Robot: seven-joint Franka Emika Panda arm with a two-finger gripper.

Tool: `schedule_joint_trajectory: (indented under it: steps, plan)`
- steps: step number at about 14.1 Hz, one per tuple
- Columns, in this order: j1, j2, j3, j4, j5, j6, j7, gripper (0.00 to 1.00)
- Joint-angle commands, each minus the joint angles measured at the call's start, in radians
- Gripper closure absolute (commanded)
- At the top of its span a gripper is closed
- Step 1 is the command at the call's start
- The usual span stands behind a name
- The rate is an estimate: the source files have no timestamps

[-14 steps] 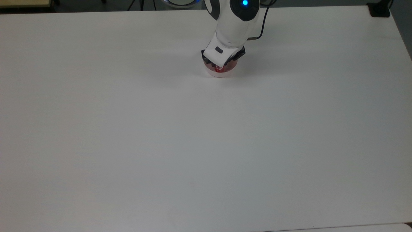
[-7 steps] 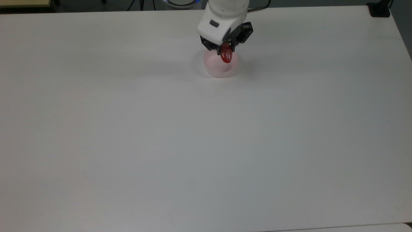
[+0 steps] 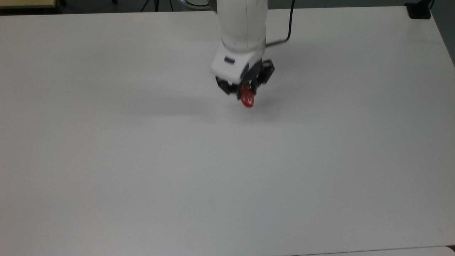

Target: Pick up strawberry from bowl

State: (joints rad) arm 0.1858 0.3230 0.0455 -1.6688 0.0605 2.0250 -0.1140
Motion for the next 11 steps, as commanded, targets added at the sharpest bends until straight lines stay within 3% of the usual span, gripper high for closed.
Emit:
schedule_joint_trajectory:
  steps: [1,2,3,4,5,6,9,11]
  plan:
    - [0.029,0.131,-0.006,0.066,-0.054,0.073,-0.004,0.68]
    - [0.038,0.148,-0.007,0.066,-0.06,0.087,0.008,0.67]
    - [0.046,0.166,-0.006,0.064,-0.082,0.099,0.032,0.59]
    - [0.055,0.177,-0.006,0.064,-0.099,0.109,0.054,0.41]
    - [0.058,0.177,-0.007,0.063,-0.108,0.119,0.063,0.31]
    - [0.058,0.171,-0.007,0.061,-0.113,0.126,0.083,0.0]
    - [0.049,0.09,-0.018,0.052,-0.111,0.104,0.1,0.0]
    - [0.047,-0.029,-0.027,-0.005,-0.113,0.025,0.114,0.0]
